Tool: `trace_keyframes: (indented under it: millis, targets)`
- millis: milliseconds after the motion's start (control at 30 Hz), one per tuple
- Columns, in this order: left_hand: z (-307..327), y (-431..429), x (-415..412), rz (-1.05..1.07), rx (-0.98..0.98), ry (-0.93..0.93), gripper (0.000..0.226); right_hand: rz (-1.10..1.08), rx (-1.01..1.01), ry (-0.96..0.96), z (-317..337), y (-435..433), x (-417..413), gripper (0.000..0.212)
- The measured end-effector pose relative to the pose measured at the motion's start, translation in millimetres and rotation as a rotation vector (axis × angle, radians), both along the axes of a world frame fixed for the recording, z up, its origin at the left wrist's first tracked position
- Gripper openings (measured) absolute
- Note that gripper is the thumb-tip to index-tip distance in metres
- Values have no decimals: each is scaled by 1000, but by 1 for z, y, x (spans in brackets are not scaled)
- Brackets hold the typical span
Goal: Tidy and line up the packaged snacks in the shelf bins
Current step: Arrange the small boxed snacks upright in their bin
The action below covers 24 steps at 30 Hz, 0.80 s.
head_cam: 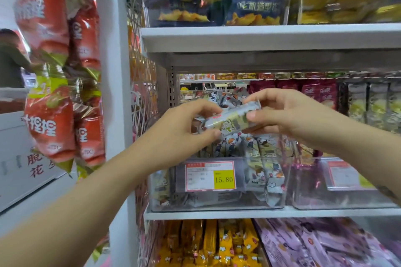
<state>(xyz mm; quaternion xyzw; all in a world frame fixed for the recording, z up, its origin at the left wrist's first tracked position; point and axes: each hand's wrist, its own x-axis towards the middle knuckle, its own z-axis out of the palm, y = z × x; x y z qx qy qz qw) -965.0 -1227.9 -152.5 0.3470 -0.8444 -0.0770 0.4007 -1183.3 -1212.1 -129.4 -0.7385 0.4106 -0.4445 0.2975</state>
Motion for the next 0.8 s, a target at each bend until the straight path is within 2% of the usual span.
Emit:
trace_keyframes:
  millis: [67,100,200,267,333,433,600,700,800]
  targets:
    - [1,0,3,15,-16,57,27,-182,-117,315,1,1,-6,31]
    - [1,-1,4,31,-22,83,27,-215,-143,410,2,2,-7,37]
    - [1,-3,9,76,-40,127,30,-249,-222,663,3,-4,-5,31]
    - [0,-5,9,103,-38,117,36,-283,-273,930,3,-13,-1,40]
    - [-1,-6,8,125,-39,90,40,-284,-228,1114,3,-20,5,53]
    - [-2,-8,6,162,-68,25,44,-246,-111,1225,5,-24,13,65]
    - [0,-9,10,250,-87,-104,49,-237,-57,1296,9,-25,15,73]
    - [5,-10,14,292,-111,-181,47,-250,-57,1334,6,-26,15,69]
    - [8,-13,20,370,-156,-302,40,-236,-15,1246,6,-25,12,56]
